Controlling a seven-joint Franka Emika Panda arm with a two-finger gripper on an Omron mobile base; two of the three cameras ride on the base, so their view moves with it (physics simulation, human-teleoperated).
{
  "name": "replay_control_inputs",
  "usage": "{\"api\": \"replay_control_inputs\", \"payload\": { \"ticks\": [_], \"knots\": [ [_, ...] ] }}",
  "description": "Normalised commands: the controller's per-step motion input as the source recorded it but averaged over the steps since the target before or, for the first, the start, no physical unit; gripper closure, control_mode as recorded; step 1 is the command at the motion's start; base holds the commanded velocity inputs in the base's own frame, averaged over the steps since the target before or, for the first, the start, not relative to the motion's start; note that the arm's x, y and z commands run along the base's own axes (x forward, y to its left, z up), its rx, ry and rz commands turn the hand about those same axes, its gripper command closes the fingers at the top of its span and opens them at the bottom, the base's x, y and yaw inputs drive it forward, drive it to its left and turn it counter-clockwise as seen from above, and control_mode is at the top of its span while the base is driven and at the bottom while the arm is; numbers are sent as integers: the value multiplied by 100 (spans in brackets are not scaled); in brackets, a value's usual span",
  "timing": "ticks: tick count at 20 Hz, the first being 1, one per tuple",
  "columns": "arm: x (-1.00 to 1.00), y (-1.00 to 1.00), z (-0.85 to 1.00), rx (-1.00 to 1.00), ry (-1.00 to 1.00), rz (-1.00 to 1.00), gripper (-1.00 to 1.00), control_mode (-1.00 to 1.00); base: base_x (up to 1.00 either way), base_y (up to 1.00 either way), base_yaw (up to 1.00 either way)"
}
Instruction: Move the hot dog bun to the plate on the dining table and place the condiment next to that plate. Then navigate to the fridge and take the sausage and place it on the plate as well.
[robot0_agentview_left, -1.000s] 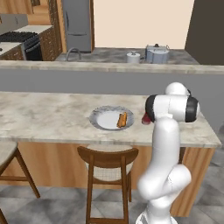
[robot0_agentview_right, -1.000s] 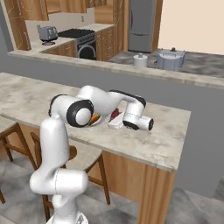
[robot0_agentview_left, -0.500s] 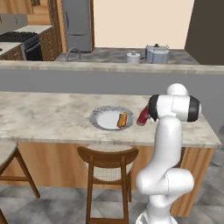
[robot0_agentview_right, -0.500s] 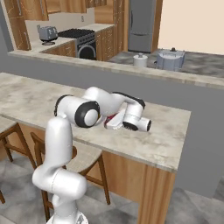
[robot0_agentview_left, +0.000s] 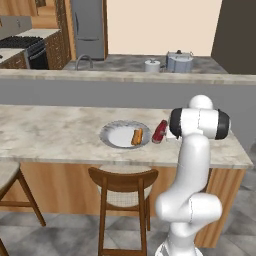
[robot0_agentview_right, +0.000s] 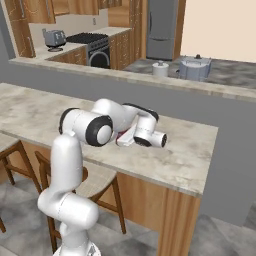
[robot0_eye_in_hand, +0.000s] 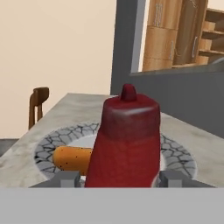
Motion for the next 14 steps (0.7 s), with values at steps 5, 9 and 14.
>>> {"api": "replay_control_inputs", "payload": {
  "ticks": [5, 9, 14],
  "knots": [
    [0, 0, -16, -6, 0, -3, 100, -100, 0, 0, 0],
    [0, 0, -16, -4, 0, 0, -100, -100, 0, 0, 0],
    [-2, -1, 6, -2, 1, -2, -100, -100, 0, 0, 0]
  ]
}}
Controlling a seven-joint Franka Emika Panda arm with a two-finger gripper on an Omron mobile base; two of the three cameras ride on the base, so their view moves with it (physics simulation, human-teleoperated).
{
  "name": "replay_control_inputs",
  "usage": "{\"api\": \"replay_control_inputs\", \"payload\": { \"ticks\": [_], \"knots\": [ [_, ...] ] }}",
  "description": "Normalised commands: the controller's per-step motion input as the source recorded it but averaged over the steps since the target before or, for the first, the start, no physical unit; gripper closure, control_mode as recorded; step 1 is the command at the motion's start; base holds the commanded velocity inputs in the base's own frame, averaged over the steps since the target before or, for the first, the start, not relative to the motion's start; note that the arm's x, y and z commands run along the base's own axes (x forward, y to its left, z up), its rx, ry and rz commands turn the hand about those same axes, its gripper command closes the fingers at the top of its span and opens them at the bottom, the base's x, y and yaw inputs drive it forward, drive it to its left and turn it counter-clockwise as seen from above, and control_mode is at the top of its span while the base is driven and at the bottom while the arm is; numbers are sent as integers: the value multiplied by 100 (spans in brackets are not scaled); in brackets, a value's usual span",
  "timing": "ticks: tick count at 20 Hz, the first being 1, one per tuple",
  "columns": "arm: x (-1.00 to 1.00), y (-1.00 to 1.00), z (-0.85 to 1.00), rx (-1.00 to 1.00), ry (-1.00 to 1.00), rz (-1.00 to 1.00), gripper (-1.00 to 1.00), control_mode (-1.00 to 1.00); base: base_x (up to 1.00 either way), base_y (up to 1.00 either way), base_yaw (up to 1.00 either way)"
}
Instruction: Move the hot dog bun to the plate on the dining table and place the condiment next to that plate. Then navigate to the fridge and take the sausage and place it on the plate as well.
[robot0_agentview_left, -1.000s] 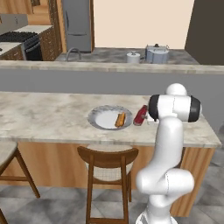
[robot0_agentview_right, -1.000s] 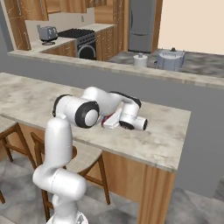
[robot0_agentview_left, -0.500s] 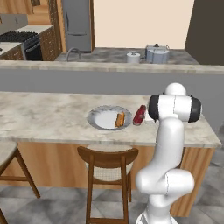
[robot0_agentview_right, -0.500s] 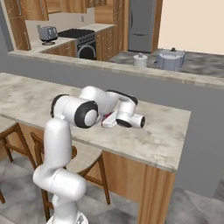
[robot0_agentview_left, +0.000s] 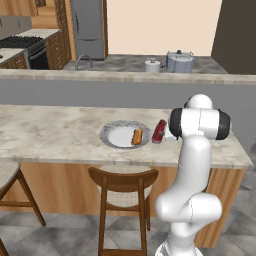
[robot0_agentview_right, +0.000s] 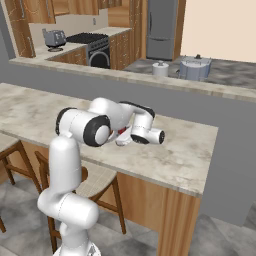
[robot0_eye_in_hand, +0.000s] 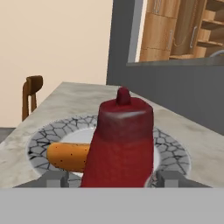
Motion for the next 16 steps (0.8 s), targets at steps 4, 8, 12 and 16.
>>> {"api": "replay_control_inputs", "payload": {
  "ticks": [4, 8, 12, 16],
  "knots": [
    [-19, -1, 35, 0, 0, 0, -100, -100, 0, 0, 0],
    [-23, 0, 45, 0, 3, 0, -100, -100, 0, 0, 0],
    [-46, 0, 78, 0, 0, 0, -100, -100, 0, 0, 0],
    [-45, 1, 99, 0, 0, 0, -100, -100, 0, 0, 0]
  ]
}}
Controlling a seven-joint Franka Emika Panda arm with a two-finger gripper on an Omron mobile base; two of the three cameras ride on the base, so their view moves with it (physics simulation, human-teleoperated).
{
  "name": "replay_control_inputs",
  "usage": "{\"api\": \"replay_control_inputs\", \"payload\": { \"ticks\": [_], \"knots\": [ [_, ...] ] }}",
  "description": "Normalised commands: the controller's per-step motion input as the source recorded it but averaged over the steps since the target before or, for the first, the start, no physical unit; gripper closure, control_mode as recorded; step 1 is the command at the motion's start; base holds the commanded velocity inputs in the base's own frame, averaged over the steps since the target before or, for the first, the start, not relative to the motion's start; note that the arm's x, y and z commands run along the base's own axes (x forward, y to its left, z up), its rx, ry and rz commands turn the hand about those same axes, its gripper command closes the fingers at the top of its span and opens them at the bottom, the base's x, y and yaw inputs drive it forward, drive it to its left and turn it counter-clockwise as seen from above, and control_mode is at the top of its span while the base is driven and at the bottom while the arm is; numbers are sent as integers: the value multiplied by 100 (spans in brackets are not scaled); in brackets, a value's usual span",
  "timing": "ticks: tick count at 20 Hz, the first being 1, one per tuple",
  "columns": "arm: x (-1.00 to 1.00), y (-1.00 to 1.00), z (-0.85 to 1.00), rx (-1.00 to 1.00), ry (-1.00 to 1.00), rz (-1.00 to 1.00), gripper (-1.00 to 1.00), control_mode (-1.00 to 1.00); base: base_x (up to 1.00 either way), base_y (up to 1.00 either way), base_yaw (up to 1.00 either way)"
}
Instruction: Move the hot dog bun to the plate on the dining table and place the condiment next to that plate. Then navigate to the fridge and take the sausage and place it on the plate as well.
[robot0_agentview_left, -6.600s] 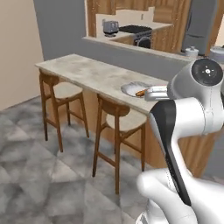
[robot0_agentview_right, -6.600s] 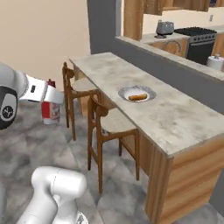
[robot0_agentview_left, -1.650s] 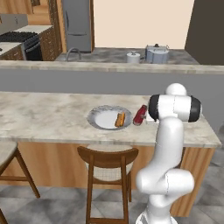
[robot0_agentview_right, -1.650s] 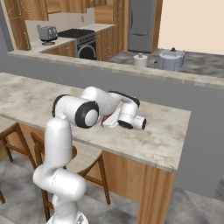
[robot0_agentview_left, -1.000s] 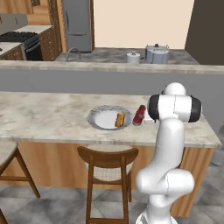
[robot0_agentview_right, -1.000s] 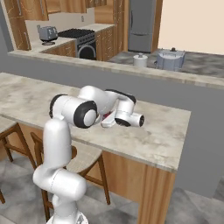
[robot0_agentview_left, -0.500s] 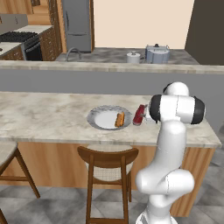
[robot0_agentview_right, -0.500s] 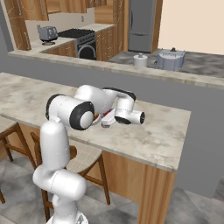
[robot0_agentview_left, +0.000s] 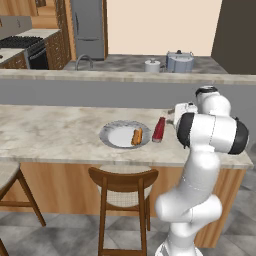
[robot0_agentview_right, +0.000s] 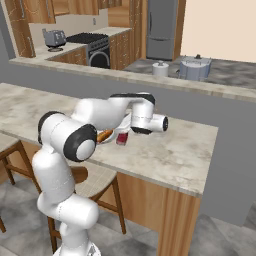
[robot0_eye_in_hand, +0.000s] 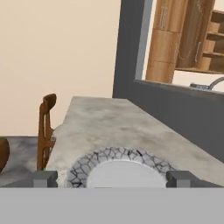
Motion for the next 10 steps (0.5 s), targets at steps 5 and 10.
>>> {"api": "replay_control_inputs", "payload": {
  "ticks": [5, 10],
  "knots": [
    [-42, 23, 100, 0, 0, 0, -100, -100, 0, 0, 0],
    [-49, 53, 91, -3, 4, 0, -100, -100, 0, 0, 0]
  ]
}}
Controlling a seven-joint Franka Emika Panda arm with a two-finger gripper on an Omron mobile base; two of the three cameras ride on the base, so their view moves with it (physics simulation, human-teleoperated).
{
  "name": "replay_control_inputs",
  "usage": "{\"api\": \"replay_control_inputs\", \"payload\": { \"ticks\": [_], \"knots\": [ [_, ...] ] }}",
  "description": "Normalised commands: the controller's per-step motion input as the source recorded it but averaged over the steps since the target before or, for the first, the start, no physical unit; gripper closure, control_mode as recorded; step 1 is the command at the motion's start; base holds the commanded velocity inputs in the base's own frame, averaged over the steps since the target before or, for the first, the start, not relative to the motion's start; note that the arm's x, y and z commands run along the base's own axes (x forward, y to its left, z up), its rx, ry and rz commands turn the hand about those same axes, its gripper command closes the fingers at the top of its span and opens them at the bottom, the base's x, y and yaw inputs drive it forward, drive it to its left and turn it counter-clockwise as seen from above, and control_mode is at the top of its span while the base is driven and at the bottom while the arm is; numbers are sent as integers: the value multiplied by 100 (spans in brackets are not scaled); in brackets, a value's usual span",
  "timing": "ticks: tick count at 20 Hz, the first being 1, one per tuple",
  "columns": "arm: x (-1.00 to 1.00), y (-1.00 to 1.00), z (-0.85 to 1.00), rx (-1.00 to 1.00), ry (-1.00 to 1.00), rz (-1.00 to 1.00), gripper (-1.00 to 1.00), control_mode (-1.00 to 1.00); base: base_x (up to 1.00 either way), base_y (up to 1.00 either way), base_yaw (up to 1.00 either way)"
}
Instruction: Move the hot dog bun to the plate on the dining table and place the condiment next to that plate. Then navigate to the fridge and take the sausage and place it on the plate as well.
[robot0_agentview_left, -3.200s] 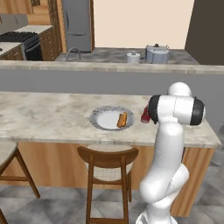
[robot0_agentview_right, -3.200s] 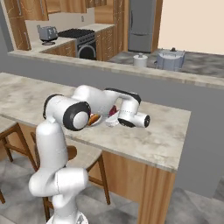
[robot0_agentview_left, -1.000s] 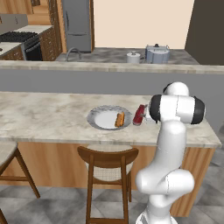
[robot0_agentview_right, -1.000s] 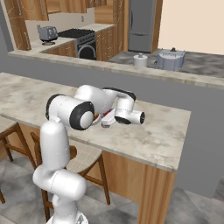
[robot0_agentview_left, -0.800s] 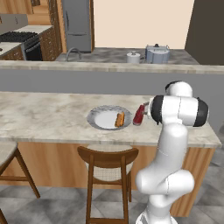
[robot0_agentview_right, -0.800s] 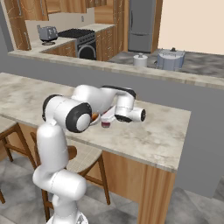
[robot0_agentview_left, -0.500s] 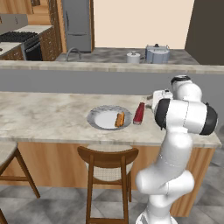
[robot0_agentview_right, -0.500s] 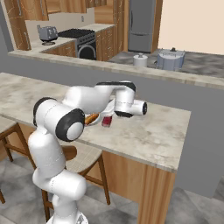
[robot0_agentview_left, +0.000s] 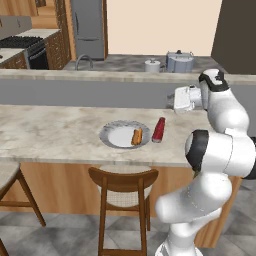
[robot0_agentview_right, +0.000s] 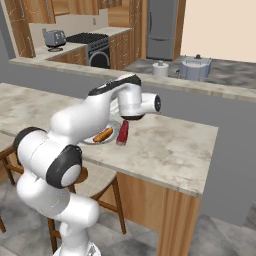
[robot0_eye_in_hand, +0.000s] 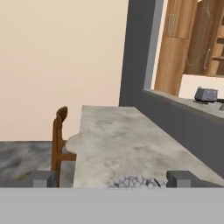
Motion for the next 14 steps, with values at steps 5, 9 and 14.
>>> {"api": "replay_control_inputs", "payload": {
  "ticks": [5, 9, 14],
  "knots": [
    [-57, 58, 85, -5, 17, -1, -100, -100, 0, 0, 0],
    [-79, 63, 100, -8, 25, -11, -100, -100, 0, 0, 0],
    [-79, 16, 82, -8, 41, -23, -100, -100, 0, 0, 0]
  ]
}}
